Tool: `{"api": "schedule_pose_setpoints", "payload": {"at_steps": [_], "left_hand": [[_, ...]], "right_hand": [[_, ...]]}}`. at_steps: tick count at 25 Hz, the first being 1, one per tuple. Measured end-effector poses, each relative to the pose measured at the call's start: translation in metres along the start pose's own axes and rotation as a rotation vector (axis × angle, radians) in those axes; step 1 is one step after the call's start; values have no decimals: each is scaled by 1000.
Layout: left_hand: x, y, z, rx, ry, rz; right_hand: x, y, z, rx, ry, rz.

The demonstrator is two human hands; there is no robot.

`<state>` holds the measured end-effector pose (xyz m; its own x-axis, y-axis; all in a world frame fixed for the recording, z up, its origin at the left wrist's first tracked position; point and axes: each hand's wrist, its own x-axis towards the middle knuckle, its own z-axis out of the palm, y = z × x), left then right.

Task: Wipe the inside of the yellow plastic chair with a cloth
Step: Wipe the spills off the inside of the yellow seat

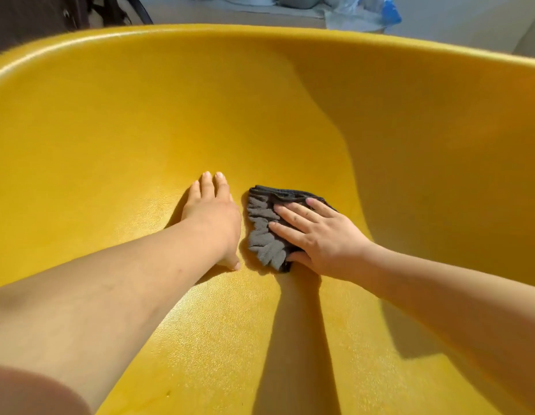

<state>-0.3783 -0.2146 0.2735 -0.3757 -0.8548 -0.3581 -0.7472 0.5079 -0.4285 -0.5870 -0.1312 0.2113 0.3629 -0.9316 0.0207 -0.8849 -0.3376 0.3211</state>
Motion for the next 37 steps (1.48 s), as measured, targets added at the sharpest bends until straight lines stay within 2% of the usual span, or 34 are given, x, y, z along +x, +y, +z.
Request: {"api": "schedule_pose_setpoints", "payload": {"at_steps": [3,7,9,12,14,17,21,24,26,28,30,33,37], "left_hand": [[2,3,-4,-18,-1,1],[2,8,-13,-179,62,-15],[3,18,-12,-148,36,-45],[2,31,-12,-43,29,-48],[2,43,-18,-33,76,48],[6,77,-40,-124,86,143],[10,120,-53,-109,83,119],[14,127,-46,-53,107,116],[14,125,-41,-70,126,132],[15,120,-36,-118,135,141],[16,115,-32,-164,145,162],[15,106,-25,-181,190,180],[6,79,-12,-224,210,159]], "right_hand": [[38,53,-17,-181,122,10],[54,120,-58,-339,292,207],[33,134,-61,-311,282,315],[-18,112,-40,-192,181,427],[-62,74,-13,-61,84,405],[-116,37,7,88,-24,268],[-115,75,7,-117,-25,86],[-104,144,-19,-287,123,239],[-103,173,-41,-314,146,387],[-100,163,-43,-206,135,519],[-97,122,-24,-53,116,592],[-99,56,6,138,28,569],[-97,31,12,174,40,550]]}}
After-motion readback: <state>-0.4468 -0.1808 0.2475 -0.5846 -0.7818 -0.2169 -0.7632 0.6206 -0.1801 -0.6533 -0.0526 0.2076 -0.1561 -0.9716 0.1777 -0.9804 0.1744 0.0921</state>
